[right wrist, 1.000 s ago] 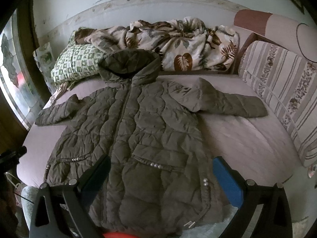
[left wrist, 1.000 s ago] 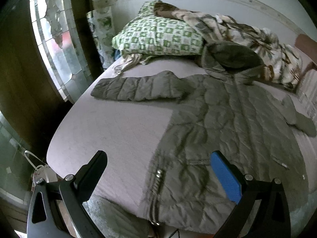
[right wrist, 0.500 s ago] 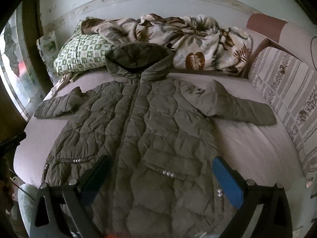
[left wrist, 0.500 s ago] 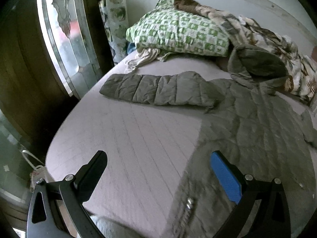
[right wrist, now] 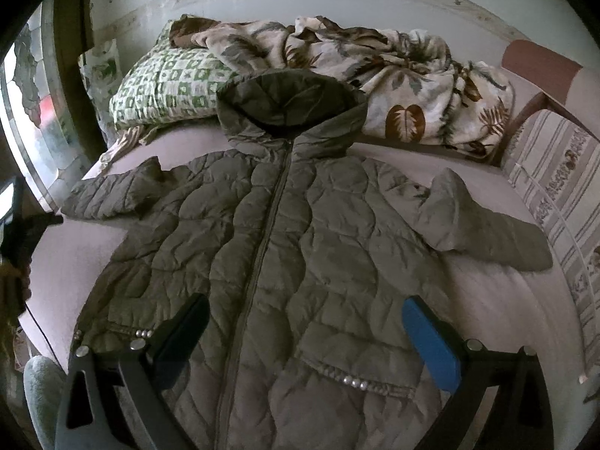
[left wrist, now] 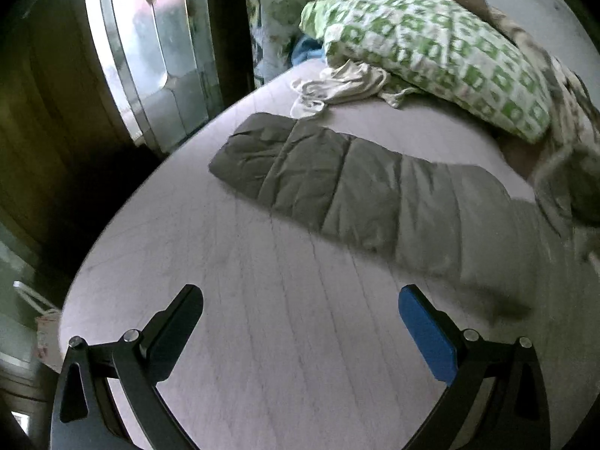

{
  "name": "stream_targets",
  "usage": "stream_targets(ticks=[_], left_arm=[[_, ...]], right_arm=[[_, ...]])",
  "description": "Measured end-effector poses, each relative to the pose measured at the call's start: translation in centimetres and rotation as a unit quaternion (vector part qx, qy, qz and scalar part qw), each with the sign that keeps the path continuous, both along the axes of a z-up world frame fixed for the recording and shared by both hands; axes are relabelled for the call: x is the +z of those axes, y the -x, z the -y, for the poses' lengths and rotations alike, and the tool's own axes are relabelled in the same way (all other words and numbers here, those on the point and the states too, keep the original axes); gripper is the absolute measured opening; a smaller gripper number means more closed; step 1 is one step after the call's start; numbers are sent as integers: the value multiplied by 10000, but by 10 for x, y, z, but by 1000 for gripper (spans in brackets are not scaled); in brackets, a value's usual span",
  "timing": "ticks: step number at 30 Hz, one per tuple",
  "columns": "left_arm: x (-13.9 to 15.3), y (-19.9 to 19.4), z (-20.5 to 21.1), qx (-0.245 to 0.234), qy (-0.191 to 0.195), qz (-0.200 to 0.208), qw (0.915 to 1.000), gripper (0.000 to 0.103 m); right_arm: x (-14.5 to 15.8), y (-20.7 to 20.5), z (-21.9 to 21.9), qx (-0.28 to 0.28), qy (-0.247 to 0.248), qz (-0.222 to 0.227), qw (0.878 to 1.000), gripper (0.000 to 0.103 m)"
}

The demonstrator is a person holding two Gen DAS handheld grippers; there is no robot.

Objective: Fold large clothes
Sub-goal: 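Grasp the jacket sleeve cuff with the left tool and lift it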

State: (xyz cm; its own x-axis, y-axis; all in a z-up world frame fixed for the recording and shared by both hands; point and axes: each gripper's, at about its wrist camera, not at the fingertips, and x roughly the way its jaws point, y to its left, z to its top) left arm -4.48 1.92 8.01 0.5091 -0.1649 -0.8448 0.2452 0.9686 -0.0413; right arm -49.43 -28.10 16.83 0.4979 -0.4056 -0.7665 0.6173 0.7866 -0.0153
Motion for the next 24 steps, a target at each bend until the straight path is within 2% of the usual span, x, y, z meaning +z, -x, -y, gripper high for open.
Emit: stream_targets(ticks=[5,9,14,17,19,21,22,24], left_arm=[[-20,-62,3,205,30,-276,9994,103],[-35,-110,-6,682,-32,-291,9972,103],[-66,-144,-14,1010,-44,-570,9932,103],[-71,-144,-6,951,-216,-372,9945,102],[-69,-141,1,907,-201,-265,9953,90],[-60,-136,11,803,-205,-114,9965,40],[-58,-136,14,751,-144,-143,9970,28],[-55,-135,21,691,-143,-157,9974,19]], right_arm=[[-8,-8,7,-87,-26,-122,9999,103],[-16,-14,10,-94,-92,-278,9995,103],[-20,-20,16,-178,5,-439,9989,103],[-25,-25,19,-200,-47,-501,9985,103],[-28,-28,19,-179,-85,-545,9983,103],[-31,-29,19,-145,-132,-566,9982,103],[-32,-30,18,-115,-183,-564,9982,103],[-33,-29,18,-84,-278,-504,9983,103]])
